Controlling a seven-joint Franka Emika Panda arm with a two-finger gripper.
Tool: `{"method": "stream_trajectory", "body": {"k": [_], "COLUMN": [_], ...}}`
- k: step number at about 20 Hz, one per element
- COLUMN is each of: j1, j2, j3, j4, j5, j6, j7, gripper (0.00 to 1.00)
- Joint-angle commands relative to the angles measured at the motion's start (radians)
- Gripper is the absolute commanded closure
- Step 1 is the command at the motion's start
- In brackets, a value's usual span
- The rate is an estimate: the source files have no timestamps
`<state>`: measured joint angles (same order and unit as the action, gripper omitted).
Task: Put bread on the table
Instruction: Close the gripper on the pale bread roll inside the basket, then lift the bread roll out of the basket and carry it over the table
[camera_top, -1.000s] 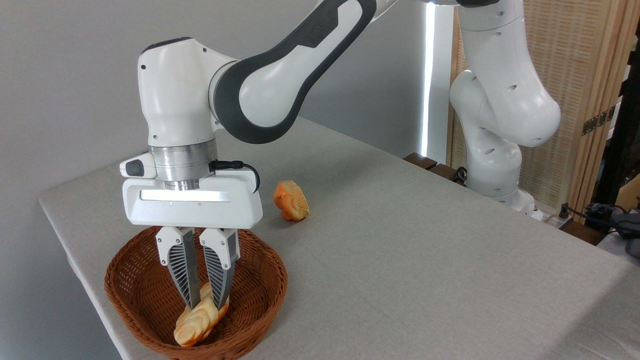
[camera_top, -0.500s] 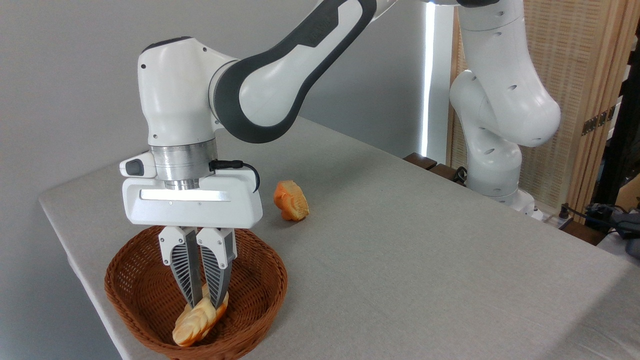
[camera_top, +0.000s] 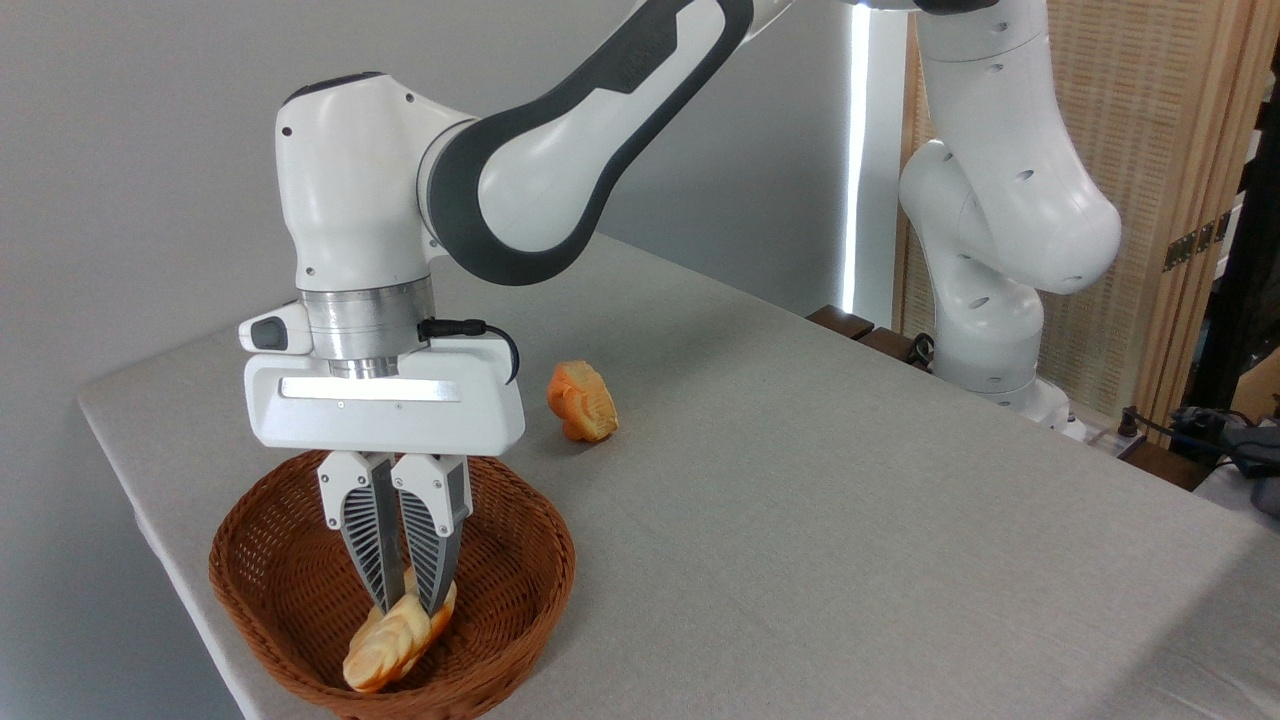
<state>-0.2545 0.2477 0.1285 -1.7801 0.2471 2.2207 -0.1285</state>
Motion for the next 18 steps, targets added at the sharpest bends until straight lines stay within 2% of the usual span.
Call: {"method": "stream_trajectory", "body": {"k": [1, 10, 16, 18], "j1": [0.001, 0.001, 0.001, 0.003], "j2": [-0.028, -0.077, -0.148, -0.177], "j3": [-0.020, -0.036, -0.043, -0.065], "j4": [-0.010, -0.010, -0.009, -0.010], "j5": [0.023, 0.021, 0.014, 0.012], "j6": [0.013, -0.009, -0.068, -0.102], "j7": [-0.013, -0.014, -0.011, -0.006], "gripper": [0.82, 0.82, 0.81, 0.81]}}
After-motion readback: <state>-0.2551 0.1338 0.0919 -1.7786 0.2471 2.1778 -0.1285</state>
